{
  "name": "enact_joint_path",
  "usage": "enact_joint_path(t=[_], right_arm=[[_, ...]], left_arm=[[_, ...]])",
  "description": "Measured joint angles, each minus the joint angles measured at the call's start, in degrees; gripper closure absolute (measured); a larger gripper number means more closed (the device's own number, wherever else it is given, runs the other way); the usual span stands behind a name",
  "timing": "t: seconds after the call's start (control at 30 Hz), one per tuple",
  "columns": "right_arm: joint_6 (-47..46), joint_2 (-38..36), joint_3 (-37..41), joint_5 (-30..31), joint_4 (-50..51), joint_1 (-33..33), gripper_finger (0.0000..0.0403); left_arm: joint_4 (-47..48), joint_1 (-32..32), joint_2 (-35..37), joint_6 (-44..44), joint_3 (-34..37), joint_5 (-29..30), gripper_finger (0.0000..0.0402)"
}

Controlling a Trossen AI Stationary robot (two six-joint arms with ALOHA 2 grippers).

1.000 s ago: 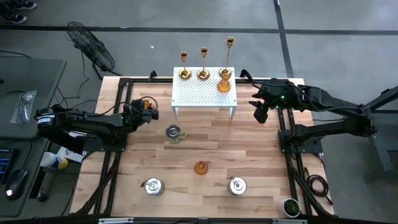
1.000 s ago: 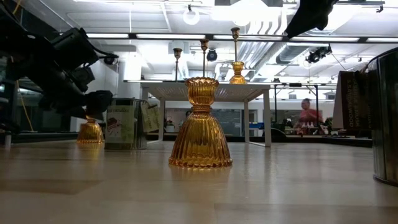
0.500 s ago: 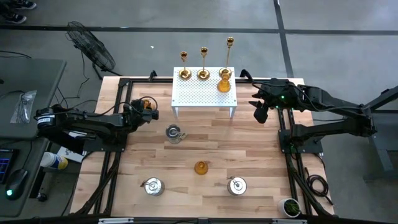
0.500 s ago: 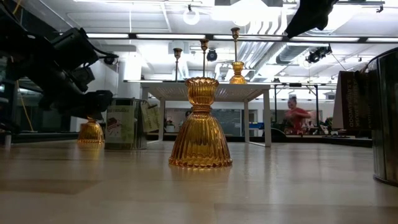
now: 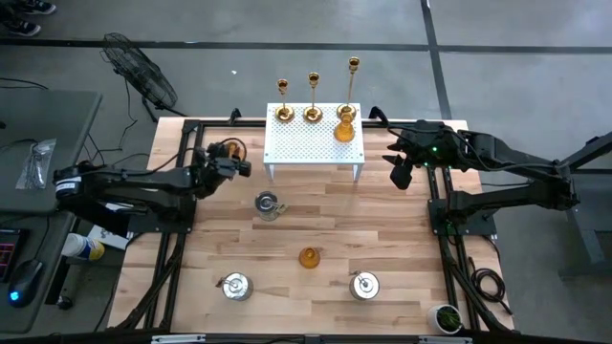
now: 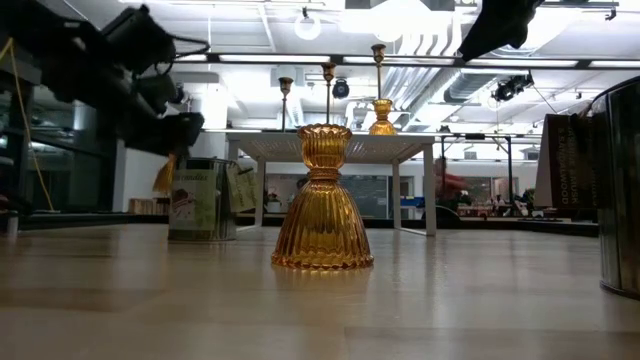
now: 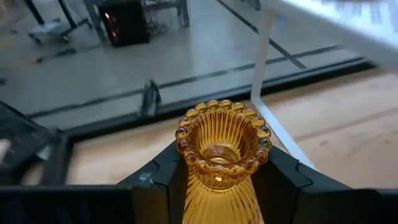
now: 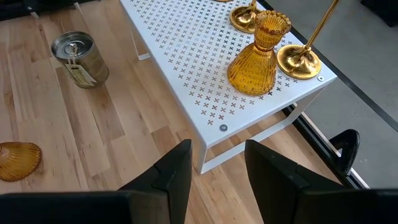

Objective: Pick & Place candle stick holders
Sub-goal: Put the top brown glass candle holder on the shelf aligned with the other brown glass candle holder

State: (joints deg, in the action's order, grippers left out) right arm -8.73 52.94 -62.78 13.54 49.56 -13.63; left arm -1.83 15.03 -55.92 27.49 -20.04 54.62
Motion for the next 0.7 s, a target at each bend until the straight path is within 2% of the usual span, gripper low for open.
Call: enact_joint_path(t=[0.23, 0.37, 0.7], right_arm=[[0.0, 0.0, 0.0, 0.0, 0.0, 0.0, 0.0263], [0.0, 0.0, 0.0, 0.0, 0.0, 0.0, 0.0263], [0.0, 0.0, 0.0, 0.0, 0.0, 0.0, 0.0263]], left_arm=[[9.4, 0.0, 3.4, -3.8, -7.2, 5.7, 0.0263], [12.2, 0.0, 5.9, -3.9, -11.1, 6.5, 0.0263], [12.0, 0.0, 5.8, -7.8, -20.5, 2.3, 0.0263]])
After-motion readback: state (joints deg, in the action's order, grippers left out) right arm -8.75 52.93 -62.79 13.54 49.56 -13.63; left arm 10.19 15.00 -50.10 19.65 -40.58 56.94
